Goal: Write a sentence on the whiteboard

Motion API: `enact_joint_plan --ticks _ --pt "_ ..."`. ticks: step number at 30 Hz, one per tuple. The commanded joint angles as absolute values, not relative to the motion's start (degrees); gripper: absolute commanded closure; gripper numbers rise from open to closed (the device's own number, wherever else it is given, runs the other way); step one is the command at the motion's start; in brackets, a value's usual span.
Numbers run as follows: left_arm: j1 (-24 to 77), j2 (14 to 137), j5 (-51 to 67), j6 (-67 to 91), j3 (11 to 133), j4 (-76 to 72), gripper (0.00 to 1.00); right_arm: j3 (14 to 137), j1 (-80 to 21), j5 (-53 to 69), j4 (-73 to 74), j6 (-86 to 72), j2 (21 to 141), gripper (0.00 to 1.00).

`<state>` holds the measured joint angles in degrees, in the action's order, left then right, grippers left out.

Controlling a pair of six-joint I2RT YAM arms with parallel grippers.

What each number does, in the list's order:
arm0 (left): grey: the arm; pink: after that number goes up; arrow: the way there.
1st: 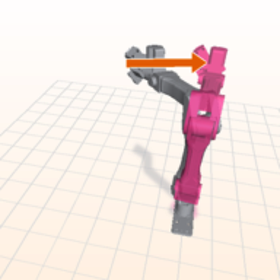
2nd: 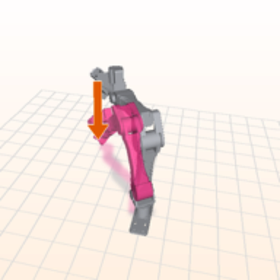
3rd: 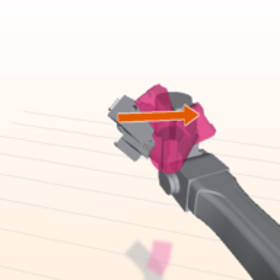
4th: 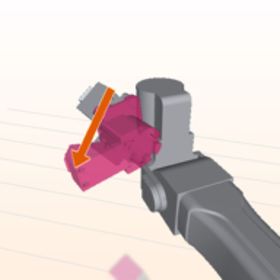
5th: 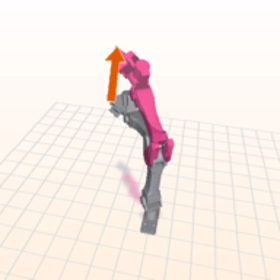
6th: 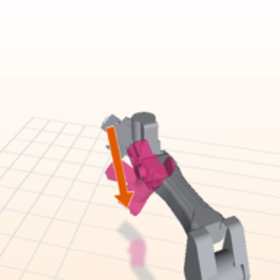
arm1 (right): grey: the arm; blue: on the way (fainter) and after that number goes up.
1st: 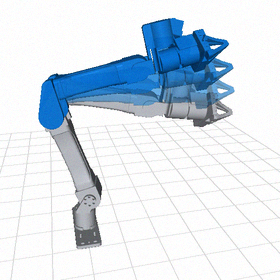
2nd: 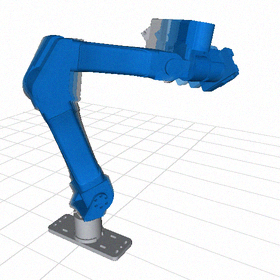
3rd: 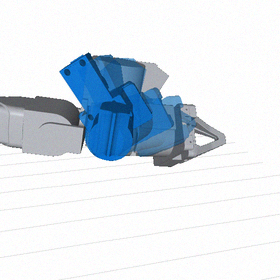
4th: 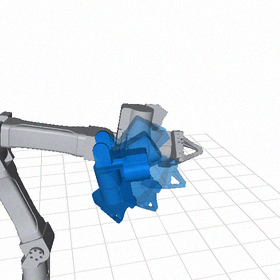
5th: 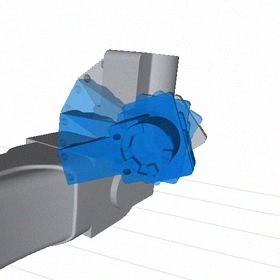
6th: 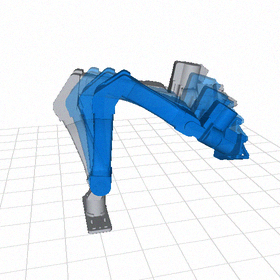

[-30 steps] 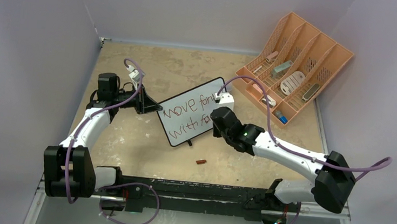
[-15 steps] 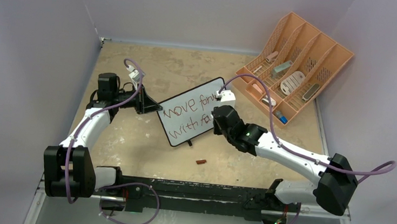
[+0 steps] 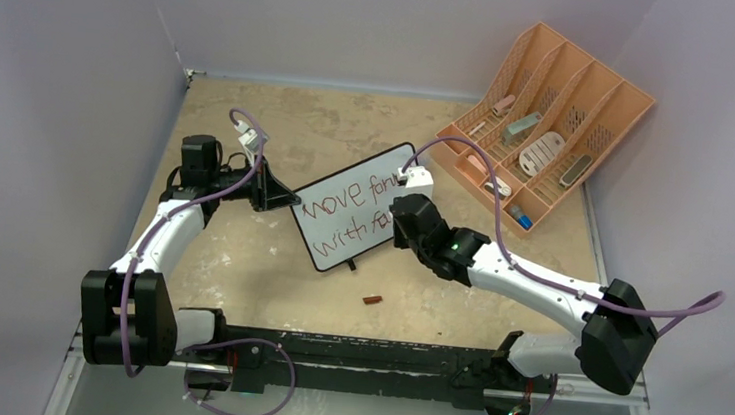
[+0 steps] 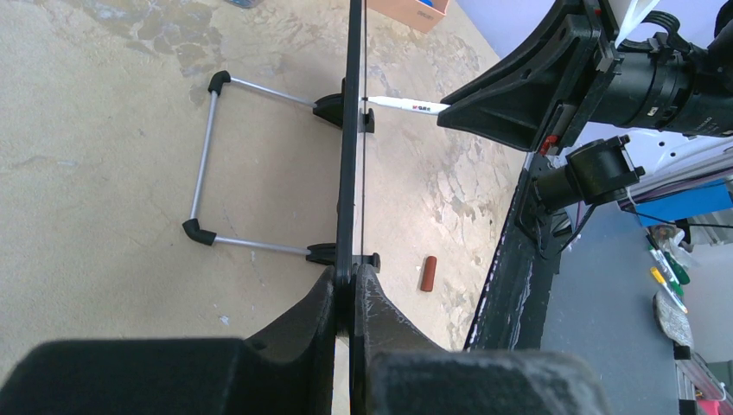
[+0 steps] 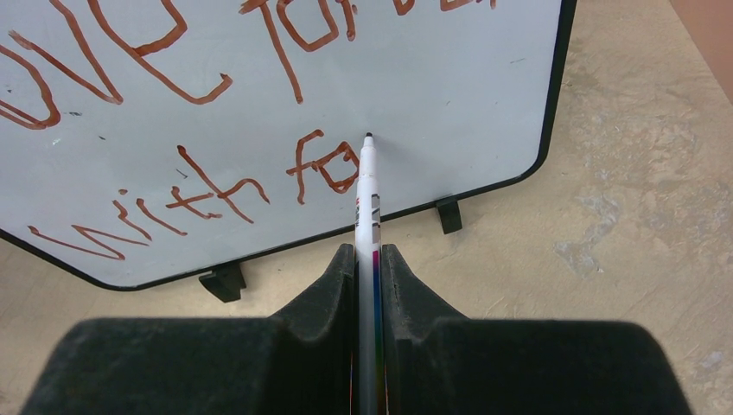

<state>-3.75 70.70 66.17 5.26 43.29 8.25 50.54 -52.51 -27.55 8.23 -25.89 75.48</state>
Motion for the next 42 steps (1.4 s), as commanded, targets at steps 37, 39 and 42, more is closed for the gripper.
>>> enact_joint_plan --ticks 37,39,42 --pt "-4.25 69.88 66.25 4.14 43.96 7.27 1.00 49.95 -51.32 -25.59 8.12 -27.34 73.33 1.00" --pt "-4.22 69.87 66.21 4.04 43.95 7.29 1.00 50.15 -51.30 -26.11 7.84 -27.31 73.59 1.00" --pt "-4.29 69.87 66.32 4.04 44.02 7.24 1.00 50.61 -51.24 -26.50 7.53 -27.17 74.04 1.00"
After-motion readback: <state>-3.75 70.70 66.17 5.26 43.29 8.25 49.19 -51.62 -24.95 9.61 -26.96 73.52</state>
